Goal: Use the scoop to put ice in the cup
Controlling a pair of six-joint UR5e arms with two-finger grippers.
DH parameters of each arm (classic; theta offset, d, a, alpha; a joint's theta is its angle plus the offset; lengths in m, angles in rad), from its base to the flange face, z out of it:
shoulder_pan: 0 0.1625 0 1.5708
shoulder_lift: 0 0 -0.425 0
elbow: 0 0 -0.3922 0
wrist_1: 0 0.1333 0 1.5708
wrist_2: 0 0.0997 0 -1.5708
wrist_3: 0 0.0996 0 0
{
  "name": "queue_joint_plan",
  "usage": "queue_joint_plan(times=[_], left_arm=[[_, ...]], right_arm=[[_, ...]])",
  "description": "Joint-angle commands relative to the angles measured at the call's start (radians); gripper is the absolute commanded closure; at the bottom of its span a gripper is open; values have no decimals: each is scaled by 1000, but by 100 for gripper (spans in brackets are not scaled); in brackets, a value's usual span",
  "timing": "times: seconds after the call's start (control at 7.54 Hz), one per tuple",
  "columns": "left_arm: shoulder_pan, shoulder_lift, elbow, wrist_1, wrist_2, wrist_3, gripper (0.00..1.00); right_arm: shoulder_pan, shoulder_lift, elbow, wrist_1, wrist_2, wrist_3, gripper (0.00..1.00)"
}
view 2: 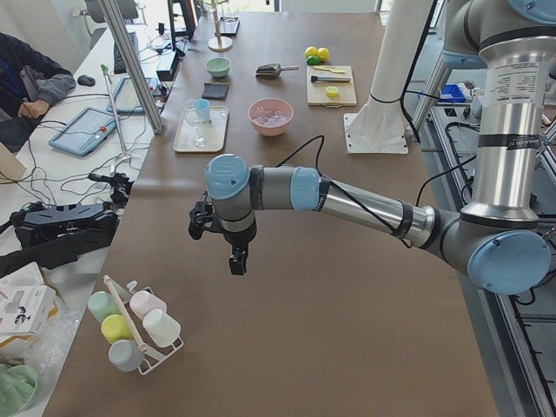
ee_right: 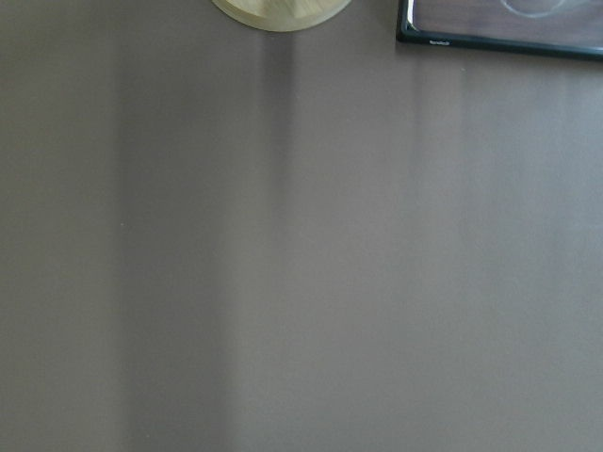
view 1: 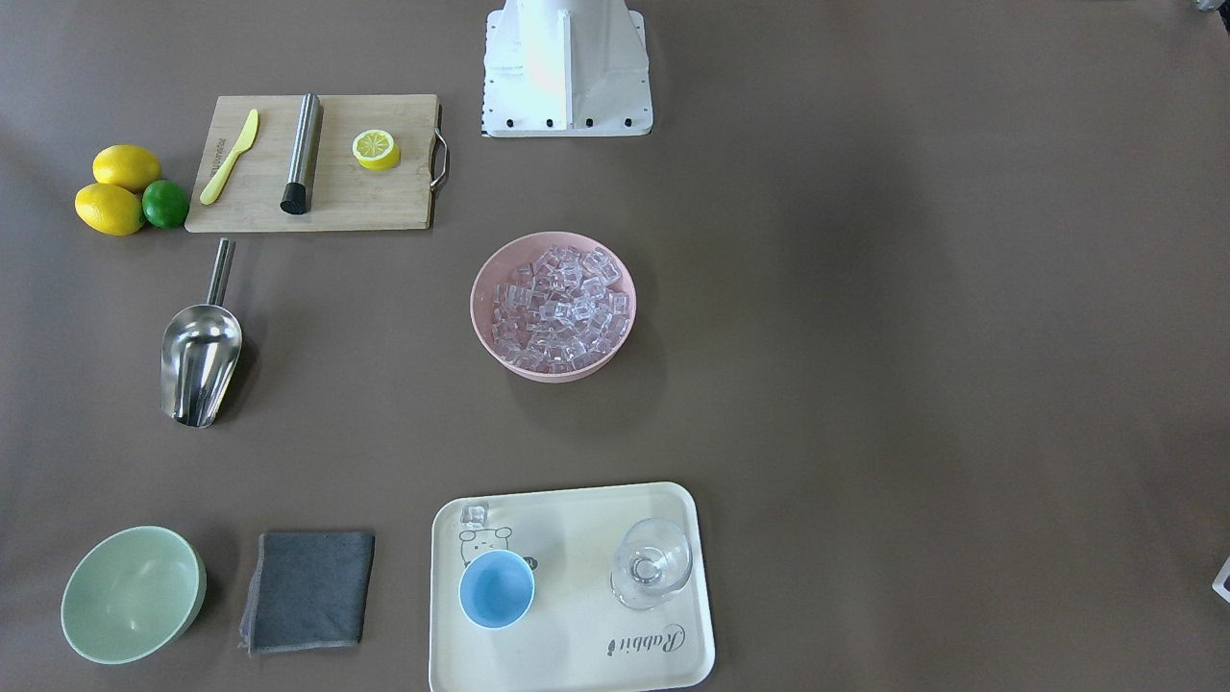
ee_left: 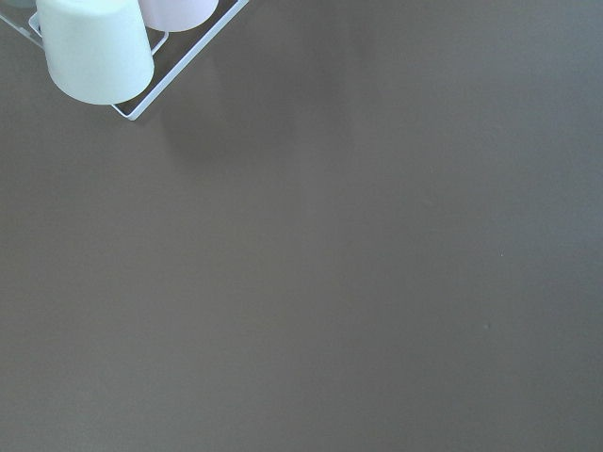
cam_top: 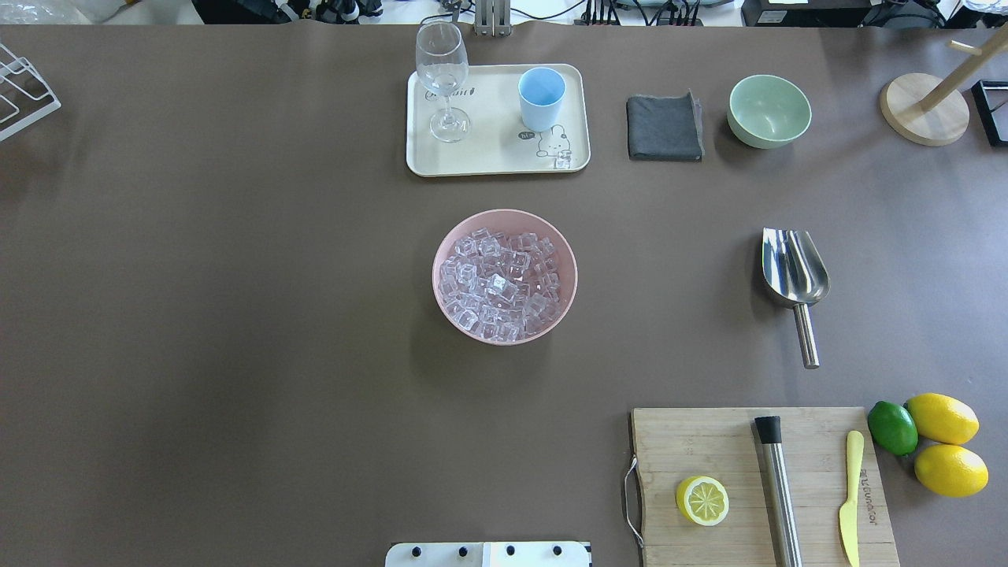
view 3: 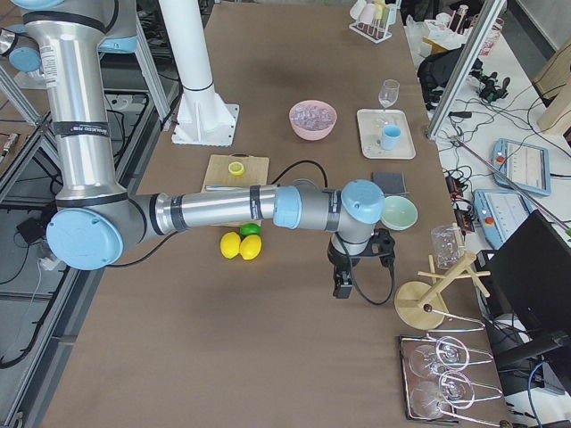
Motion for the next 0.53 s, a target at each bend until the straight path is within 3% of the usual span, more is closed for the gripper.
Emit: queue_joint_plan(times=[0.0,0.4], left_arm=[[-1,0,-1,0,1,0,2],[-1,0,3,0,2,0,2]], right_arm=[[36,-38,-29,3,36,-33,0],[36,-36,-28,3,36,-30,0]])
